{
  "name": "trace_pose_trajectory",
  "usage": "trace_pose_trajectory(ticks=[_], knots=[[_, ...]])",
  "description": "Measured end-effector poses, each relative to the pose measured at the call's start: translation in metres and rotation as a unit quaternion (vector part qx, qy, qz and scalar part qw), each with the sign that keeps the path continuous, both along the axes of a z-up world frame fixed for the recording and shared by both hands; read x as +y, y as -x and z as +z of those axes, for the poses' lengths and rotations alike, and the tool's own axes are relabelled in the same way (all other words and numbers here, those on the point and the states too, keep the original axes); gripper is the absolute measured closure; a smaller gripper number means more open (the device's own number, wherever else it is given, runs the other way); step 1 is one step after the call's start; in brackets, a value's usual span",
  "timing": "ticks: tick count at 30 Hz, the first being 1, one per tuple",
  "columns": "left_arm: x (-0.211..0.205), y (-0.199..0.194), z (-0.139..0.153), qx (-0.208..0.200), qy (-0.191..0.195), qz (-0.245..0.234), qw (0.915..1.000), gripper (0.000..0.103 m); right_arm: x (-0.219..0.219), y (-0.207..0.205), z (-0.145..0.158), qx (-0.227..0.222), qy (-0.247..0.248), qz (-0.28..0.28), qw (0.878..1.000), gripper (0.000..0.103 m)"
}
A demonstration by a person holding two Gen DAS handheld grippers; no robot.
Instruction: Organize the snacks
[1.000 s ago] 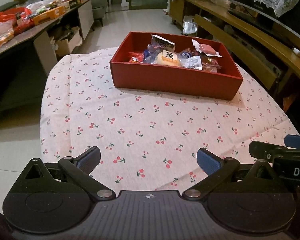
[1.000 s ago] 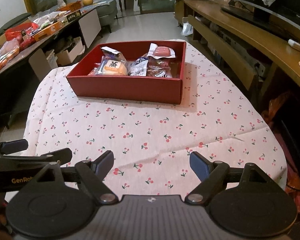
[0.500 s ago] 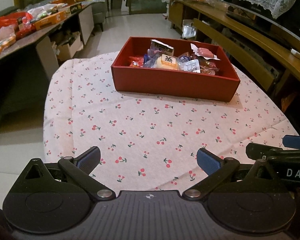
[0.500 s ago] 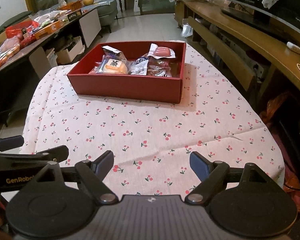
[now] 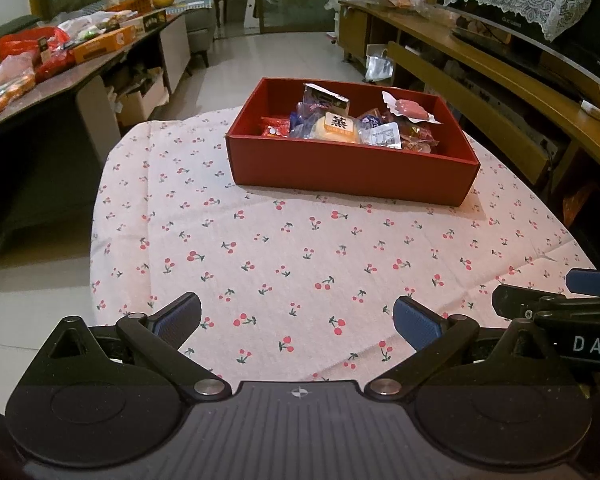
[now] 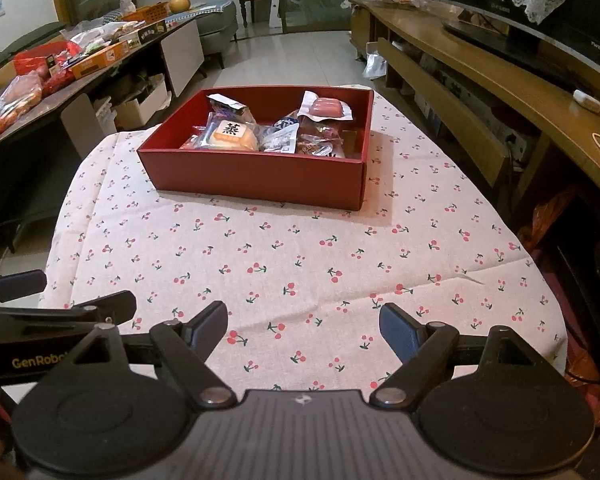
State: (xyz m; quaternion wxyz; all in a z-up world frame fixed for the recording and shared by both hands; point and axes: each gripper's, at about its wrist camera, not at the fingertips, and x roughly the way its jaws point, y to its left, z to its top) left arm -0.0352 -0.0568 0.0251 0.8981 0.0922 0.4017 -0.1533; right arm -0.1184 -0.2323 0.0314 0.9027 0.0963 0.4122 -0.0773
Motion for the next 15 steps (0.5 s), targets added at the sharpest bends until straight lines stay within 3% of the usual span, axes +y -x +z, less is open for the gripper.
trace_pose_trajectory(ticks=[15], knots=[[0.0008,0.0023,0.001,-0.007,0.002,0.0,1.0,0.0,-0.0001,0.0001,0.0014,-0.004,0.001,0.001,1.0,0.014]])
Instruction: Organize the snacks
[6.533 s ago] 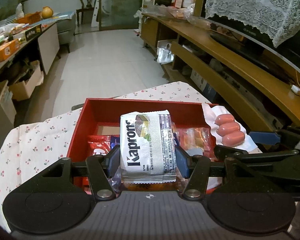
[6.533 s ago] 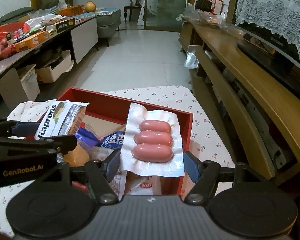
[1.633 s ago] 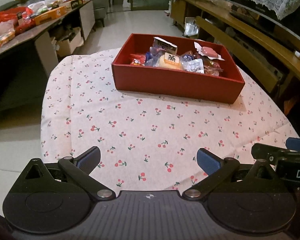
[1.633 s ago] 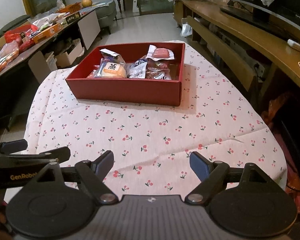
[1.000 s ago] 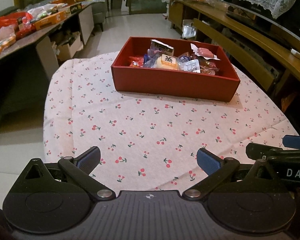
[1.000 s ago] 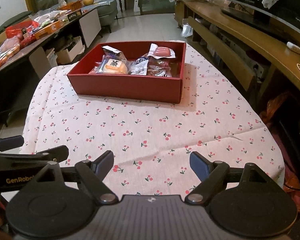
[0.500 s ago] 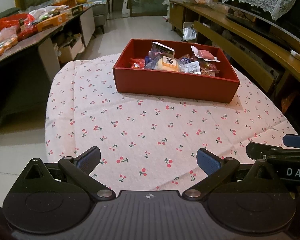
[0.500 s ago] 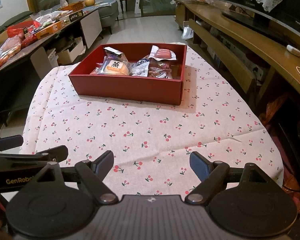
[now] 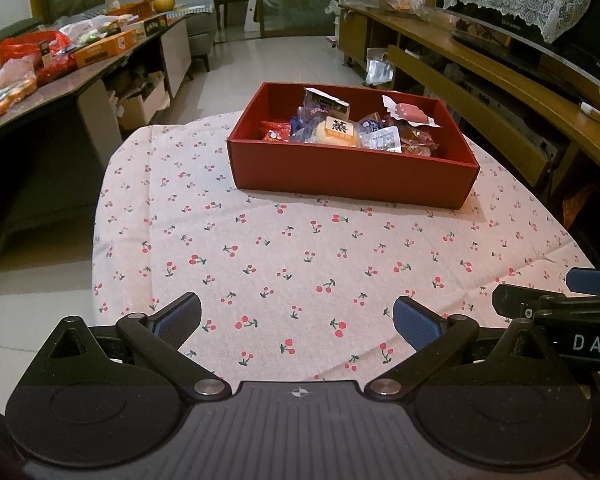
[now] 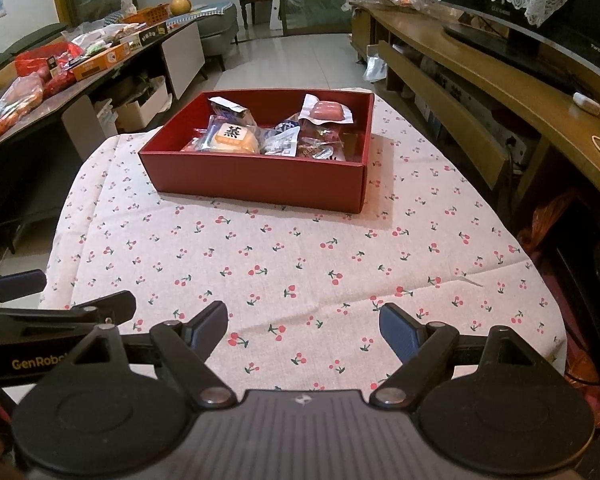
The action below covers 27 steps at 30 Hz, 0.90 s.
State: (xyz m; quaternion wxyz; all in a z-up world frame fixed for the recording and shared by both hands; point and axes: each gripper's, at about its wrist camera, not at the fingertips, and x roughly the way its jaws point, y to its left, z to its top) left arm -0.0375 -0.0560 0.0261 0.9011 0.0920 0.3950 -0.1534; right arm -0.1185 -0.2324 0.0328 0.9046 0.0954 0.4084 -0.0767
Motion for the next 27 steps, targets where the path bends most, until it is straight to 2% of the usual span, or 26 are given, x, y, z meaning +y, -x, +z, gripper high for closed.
trace_pose_trajectory(ticks=[8,20,27], knots=[[-0.0006,-0.0007,0.005,-0.001,0.006,0.002,1.0,0.0,-0.0025,0.0018,0.0038,-0.012,-0.004,-0.003,1.0,0.014],[-0.0043,0.003,0.0088,-0.036,-0.009,-0.003,0.9993,0.0,-0.0036,0.0016,0.0047,-0.015,-0.005,-0.004,1.0,0.014],[-0.0024,0.0012,0.009,-0.028,0.001,-0.005,0.9996,0.0,-0.0052,0.0007,0.0047,-0.015,-0.006,-0.008,1.0,0.014]])
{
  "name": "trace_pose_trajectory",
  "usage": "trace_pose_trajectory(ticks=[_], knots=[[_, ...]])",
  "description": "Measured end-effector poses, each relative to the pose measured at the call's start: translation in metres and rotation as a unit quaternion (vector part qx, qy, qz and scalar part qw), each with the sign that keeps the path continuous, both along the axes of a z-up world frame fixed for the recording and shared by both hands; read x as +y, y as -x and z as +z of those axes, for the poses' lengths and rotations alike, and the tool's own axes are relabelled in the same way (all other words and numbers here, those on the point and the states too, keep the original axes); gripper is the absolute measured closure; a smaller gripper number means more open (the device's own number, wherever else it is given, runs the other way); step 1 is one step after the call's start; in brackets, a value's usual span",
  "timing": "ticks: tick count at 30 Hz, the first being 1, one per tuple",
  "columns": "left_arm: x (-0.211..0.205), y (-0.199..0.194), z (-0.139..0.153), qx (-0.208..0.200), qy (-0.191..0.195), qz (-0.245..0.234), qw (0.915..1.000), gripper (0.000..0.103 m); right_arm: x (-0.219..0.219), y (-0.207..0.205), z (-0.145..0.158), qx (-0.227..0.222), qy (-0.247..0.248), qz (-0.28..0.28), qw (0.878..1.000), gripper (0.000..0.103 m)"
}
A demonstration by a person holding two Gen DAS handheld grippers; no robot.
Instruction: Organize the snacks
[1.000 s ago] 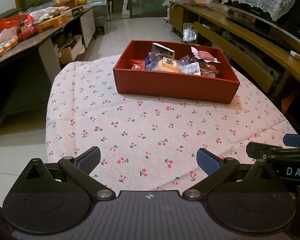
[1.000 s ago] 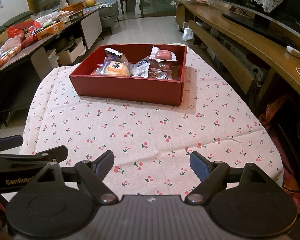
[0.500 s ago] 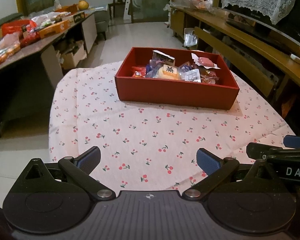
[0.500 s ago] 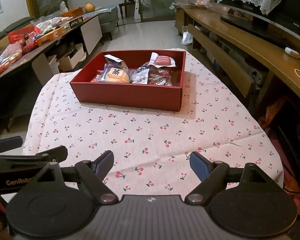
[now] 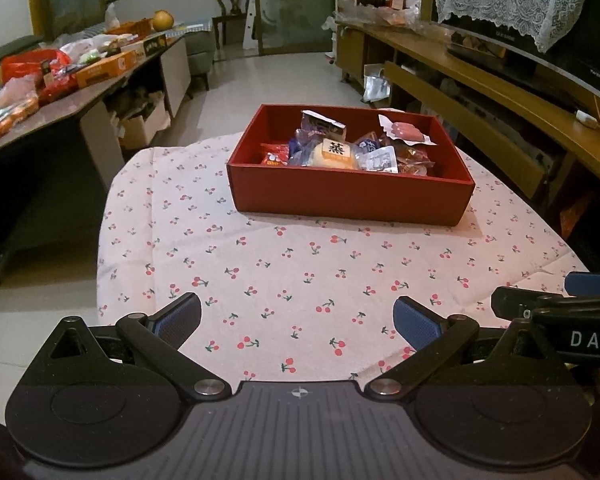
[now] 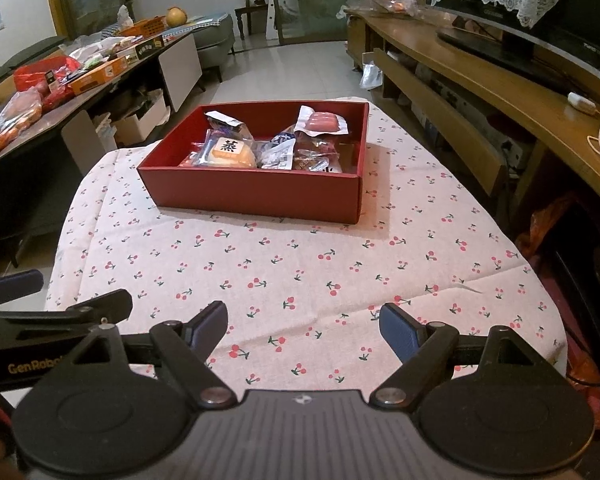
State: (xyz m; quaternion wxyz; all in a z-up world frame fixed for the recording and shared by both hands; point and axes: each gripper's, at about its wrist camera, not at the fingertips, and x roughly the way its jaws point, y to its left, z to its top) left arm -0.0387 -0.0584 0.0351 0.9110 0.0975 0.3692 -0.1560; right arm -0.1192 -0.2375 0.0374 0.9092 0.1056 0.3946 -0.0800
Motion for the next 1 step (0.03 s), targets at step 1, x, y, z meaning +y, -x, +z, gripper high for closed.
trace_pose_trajectory(ticks=[1], knots=[[0.0,0.0002,-0.0001,0.0,0.0,0.0,1.0,0.0,-0.0002,0.0001,0.0,0.0,0.0,0.0,1.0,0.014]])
